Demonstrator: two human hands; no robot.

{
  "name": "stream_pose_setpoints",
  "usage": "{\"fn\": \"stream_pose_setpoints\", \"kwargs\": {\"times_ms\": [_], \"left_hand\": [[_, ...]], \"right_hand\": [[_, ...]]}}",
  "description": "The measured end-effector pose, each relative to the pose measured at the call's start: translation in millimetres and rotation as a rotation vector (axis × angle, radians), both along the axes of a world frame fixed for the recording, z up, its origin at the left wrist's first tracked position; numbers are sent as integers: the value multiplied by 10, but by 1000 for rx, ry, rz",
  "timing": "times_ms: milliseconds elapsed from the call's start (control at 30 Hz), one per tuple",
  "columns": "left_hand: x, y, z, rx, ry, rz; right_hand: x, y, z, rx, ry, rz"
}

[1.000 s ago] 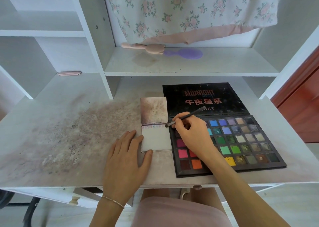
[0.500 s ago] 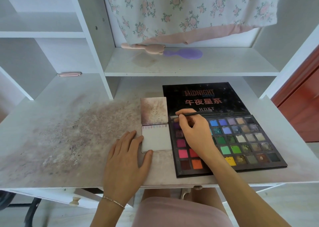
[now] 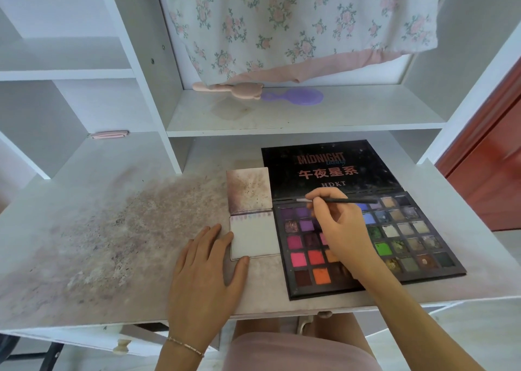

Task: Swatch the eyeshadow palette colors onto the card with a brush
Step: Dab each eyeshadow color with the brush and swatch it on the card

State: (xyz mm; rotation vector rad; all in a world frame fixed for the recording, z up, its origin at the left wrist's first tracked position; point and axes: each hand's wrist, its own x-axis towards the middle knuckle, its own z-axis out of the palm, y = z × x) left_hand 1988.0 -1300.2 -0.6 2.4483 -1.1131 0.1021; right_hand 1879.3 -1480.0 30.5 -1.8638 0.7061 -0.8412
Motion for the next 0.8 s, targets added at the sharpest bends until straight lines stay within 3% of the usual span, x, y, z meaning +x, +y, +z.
{"fn": "stream_pose_setpoints", "kwargs": {"times_ms": [500,800], "left_hand": [[6,-5,-1,-5,12,-12],[1,-7,9,-2,5,-15]], "right_hand": [[-49,41,-86,-109,249,125],[-44,46,-71,-118,235,117]]}}
